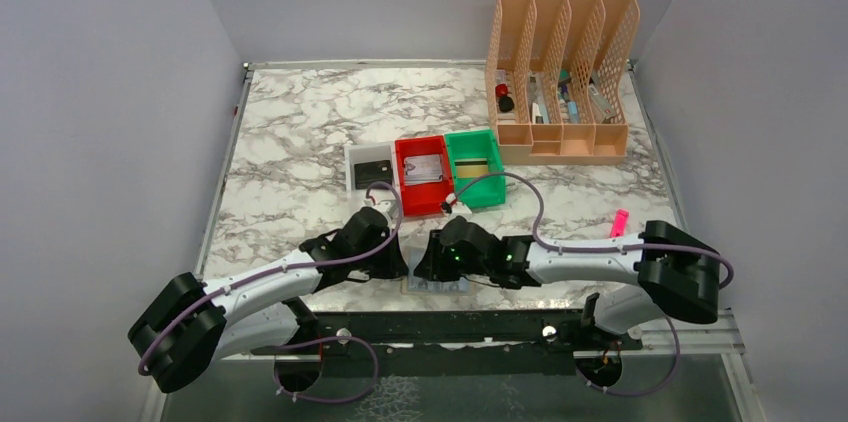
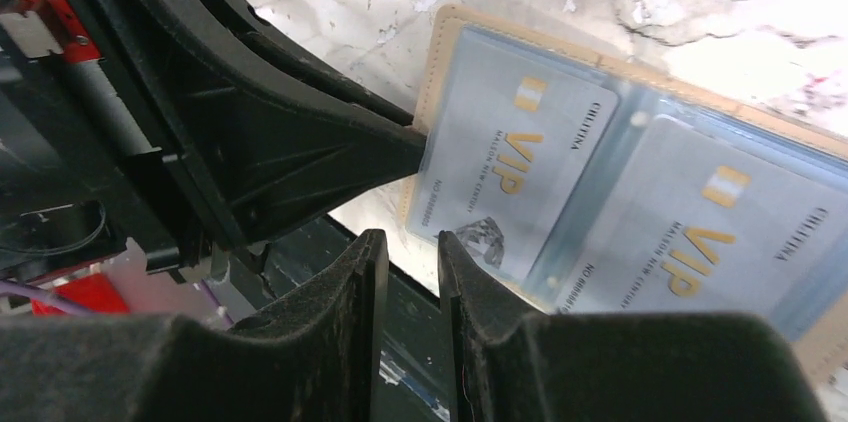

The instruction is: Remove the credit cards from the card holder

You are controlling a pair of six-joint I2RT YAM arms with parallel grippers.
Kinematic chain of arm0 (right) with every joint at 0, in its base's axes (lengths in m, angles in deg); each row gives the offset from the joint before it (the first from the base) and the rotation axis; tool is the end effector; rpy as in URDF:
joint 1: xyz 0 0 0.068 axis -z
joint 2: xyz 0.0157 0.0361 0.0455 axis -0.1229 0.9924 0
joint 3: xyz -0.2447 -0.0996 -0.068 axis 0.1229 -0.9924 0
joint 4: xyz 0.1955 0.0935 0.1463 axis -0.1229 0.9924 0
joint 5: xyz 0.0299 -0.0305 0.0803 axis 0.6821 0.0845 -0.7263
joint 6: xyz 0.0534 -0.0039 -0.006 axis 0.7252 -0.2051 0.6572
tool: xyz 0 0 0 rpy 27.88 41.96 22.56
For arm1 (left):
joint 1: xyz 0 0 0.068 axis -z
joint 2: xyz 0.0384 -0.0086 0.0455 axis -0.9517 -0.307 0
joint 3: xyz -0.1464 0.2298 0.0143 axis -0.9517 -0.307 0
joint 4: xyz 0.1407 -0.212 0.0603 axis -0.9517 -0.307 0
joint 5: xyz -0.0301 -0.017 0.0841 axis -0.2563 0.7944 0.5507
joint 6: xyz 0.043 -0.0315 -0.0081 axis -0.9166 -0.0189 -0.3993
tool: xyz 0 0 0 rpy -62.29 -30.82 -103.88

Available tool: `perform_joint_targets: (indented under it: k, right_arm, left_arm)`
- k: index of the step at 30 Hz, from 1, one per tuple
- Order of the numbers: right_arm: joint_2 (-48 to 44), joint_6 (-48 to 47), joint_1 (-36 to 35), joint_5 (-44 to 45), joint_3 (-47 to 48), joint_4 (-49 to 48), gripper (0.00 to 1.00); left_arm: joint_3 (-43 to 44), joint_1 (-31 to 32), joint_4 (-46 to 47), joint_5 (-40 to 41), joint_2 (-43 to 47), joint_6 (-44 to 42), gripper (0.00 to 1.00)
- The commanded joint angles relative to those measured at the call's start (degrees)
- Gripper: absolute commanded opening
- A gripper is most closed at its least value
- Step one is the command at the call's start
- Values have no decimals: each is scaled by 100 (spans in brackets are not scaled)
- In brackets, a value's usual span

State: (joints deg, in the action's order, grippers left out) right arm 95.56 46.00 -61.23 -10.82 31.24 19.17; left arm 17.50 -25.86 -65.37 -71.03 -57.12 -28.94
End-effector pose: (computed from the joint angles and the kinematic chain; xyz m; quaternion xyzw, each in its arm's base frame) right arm 0.1078 0.2603 0.1818 -0.0585 0.9036 0.3539 0.2342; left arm 0.1261 -0.1402 0.1513 0.0648 0.9298 -0.3025 0.1996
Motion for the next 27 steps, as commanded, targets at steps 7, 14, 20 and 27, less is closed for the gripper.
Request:
perform_joint_targets:
  k: [7,14,20,27]
  right_arm:
    - [-90,-164,-35,238,289,337,32]
    - [-699,16,-35,1449,98,1175,44]
    - [-927,271,135,1407,-347,891,46]
    - [-854,240,599,-147,-1076,-772,37]
  left_arm:
    - [258,32,-636,820,651,146,33]
    - [411,25,-933,1131,1190,201,46]
    - [567,31,-640,697,1304,-19,49]
    - [502,29,325,-378,904,4,50]
